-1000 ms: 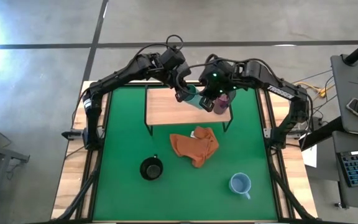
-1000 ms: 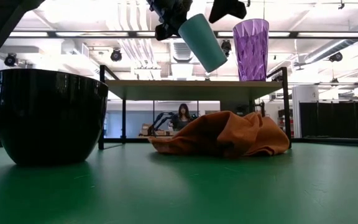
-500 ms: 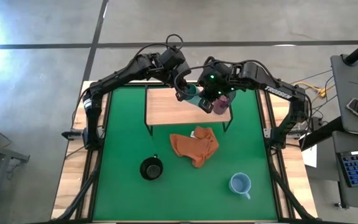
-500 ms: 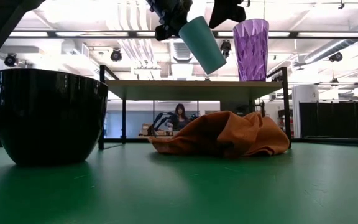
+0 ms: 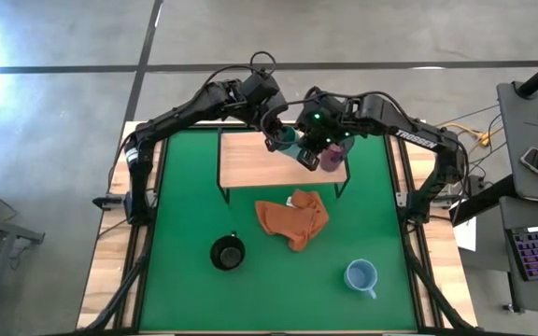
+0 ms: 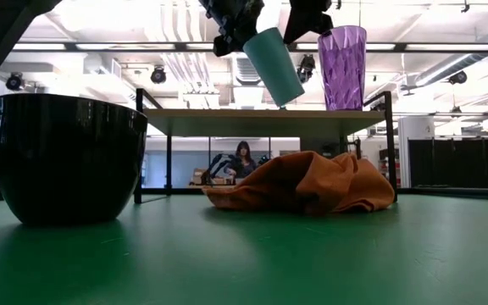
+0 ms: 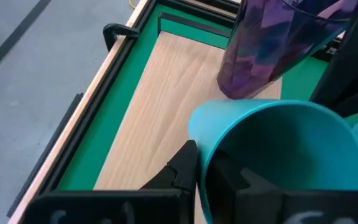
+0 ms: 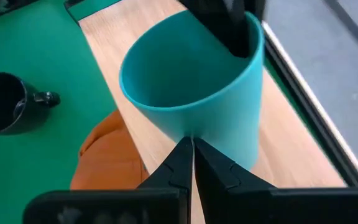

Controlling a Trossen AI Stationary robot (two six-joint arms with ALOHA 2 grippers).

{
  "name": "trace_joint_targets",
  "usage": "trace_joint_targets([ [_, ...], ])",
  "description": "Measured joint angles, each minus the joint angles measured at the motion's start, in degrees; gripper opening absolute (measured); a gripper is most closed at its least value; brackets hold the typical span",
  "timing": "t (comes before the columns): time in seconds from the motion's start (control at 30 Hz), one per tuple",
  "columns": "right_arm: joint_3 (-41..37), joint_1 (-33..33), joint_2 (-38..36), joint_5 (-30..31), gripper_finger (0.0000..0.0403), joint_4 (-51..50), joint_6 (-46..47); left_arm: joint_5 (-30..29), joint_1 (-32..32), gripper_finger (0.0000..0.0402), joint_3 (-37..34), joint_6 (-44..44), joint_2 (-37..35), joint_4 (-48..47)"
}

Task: Stack small to large cups/mugs on shelf
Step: Put the green cup on the shelf

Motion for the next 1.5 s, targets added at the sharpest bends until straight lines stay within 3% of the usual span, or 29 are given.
trace_joint_targets([
  [0.27,-2.06,-0.71,0.0,-3.08,0.0009,2.56,-0.2,0.42,-0.2,0.0087,-0.79,-0.21,0.0,1.32],
  [0.43,-1.16,-0.84,-0.12,-2.86,0.0009,2.66,-0.63,0.49,-0.22,0.0114,-2.5,-0.22,-0.02,1.62],
  [1.0,-1.11,-1.86,-0.74,-2.7,0.0009,1.32,-0.62,0.37,-0.27,0.0118,-3.76,-0.24,0.0,4.32],
  [1.3,1.44,-2.09,-0.84,-0.63,0.0009,-7.39,-1.47,0.22,-0.25,0.0118,-3.78,-0.25,0.0,5.63],
  [1.5,3.54,-2.23,-1.51,1.93,0.0009,-8.16,-1.51,0.18,-0.04,0.0118,-3.78,-0.19,-0.32,5.52],
])
